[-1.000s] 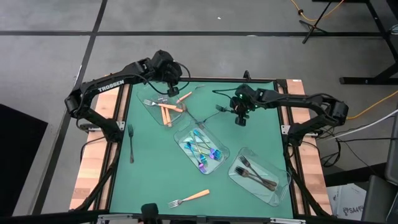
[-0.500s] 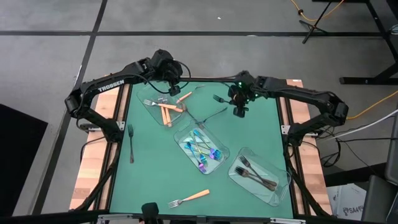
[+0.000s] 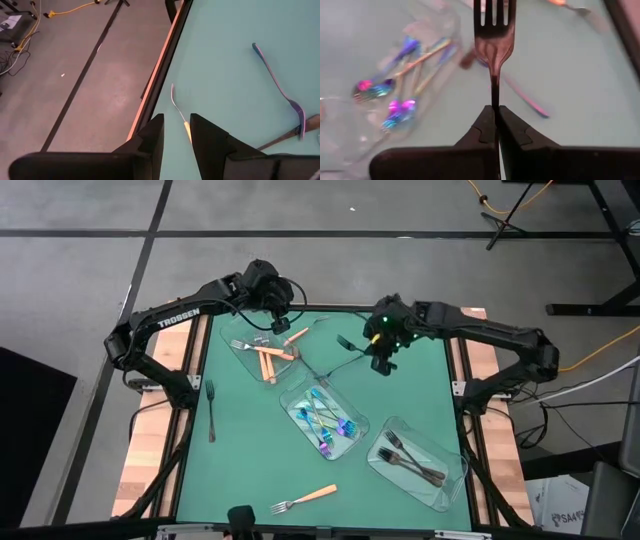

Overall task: Sort silverware by color (type)
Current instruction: Put the black fork into the bottom transparent bin

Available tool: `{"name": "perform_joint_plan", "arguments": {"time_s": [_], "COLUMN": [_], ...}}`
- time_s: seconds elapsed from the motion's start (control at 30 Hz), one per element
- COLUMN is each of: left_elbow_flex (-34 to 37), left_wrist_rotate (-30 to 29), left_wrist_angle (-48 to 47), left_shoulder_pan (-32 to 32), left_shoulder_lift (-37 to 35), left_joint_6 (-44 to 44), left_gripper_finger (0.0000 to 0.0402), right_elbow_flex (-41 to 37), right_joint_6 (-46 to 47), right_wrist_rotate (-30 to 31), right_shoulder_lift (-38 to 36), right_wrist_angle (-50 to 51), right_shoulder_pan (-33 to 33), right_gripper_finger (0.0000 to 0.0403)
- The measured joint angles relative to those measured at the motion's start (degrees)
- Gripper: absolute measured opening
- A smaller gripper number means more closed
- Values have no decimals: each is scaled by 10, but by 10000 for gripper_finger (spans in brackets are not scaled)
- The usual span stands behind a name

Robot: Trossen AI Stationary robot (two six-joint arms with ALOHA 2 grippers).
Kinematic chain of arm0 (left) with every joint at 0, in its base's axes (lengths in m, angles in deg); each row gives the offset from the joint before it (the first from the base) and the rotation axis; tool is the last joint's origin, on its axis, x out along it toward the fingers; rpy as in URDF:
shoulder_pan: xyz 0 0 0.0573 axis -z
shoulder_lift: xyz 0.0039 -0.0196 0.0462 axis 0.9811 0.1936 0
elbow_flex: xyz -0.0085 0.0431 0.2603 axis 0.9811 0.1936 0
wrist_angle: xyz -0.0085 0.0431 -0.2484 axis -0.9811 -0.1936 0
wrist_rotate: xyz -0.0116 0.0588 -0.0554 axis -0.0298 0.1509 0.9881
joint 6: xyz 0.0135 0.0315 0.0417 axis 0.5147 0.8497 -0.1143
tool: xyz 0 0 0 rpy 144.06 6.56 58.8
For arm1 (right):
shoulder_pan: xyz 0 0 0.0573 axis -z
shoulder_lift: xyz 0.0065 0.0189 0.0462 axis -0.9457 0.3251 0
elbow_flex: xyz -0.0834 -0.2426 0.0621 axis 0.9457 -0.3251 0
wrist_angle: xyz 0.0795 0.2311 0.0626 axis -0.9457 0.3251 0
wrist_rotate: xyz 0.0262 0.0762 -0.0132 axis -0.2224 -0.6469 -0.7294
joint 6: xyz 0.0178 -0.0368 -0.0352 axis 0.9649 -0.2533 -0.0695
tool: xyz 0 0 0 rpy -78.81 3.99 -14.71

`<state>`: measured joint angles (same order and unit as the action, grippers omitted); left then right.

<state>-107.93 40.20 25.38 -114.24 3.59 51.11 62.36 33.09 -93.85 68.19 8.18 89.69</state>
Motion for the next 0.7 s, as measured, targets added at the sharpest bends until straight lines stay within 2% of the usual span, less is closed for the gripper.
{"name": "perform_joint_plan", "arguments": {"time_s": [0.47, 0.7], "left_elbow_flex": [0, 0], "left_wrist_rotate": [0, 0], "left_wrist_angle": [-1, -1], "left_shoulder_pan": [0, 0], "left_shoulder_lift": [0, 0], "left_joint_6": [0, 0], "left_gripper_finger": [89, 89], "right_elbow_flex": [2, 3], "right_joint_6": [204, 330], "right_wrist_rotate": [2, 56], "right_shoulder_lift": [0, 0], "right_wrist_angle": [53, 80], "right_shoulder_pan": [-174, -285], "right_gripper_finger": [0, 0]}}
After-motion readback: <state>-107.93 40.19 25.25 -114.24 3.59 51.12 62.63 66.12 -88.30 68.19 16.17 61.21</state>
